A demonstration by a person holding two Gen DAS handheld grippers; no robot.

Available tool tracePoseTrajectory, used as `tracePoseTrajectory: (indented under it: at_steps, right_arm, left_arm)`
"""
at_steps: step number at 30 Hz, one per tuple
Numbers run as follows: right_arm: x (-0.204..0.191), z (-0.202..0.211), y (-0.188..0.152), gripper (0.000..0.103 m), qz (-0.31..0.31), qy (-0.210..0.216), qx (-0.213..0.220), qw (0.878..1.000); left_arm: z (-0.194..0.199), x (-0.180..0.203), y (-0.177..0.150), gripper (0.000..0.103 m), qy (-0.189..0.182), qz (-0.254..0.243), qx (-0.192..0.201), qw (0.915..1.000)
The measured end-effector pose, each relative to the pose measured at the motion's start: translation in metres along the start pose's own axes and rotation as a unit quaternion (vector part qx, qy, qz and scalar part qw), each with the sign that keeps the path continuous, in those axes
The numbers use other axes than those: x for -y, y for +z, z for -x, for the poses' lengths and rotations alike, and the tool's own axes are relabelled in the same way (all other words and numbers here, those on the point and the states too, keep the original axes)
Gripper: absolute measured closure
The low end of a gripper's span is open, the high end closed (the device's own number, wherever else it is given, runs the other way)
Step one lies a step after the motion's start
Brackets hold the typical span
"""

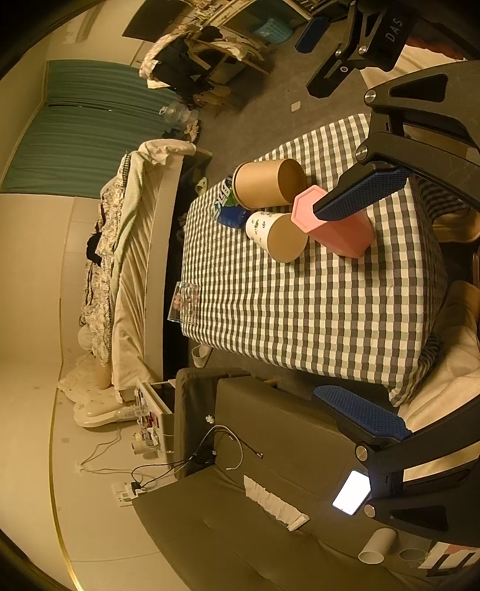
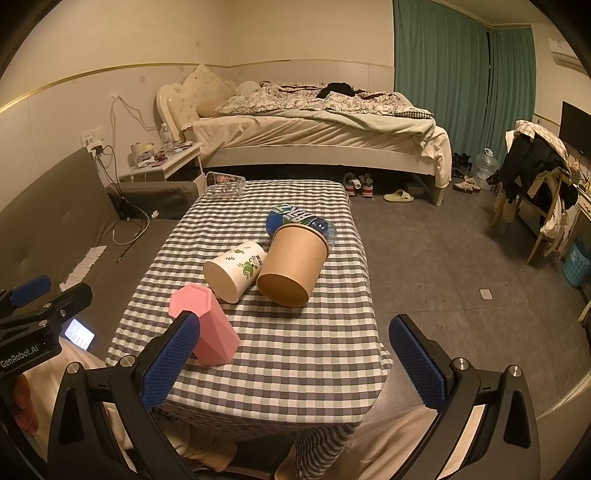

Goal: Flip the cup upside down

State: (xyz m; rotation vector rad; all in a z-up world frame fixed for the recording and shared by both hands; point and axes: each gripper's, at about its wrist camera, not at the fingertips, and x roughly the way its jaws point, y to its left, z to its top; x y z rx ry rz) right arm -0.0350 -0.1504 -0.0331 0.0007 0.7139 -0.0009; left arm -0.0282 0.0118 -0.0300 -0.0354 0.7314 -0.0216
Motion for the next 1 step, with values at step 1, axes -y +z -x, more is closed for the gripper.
tracePoseTrajectory:
  at_steps: [1]
  right_arm:
    - [0.0001,-0.0002,-0.0006,0.000,0.000,0.000,-0.001,1.000]
  left_arm:
    - [0.0000,0.0003,-0.0005,0.009,0.000,0.000,0.000,1.0000]
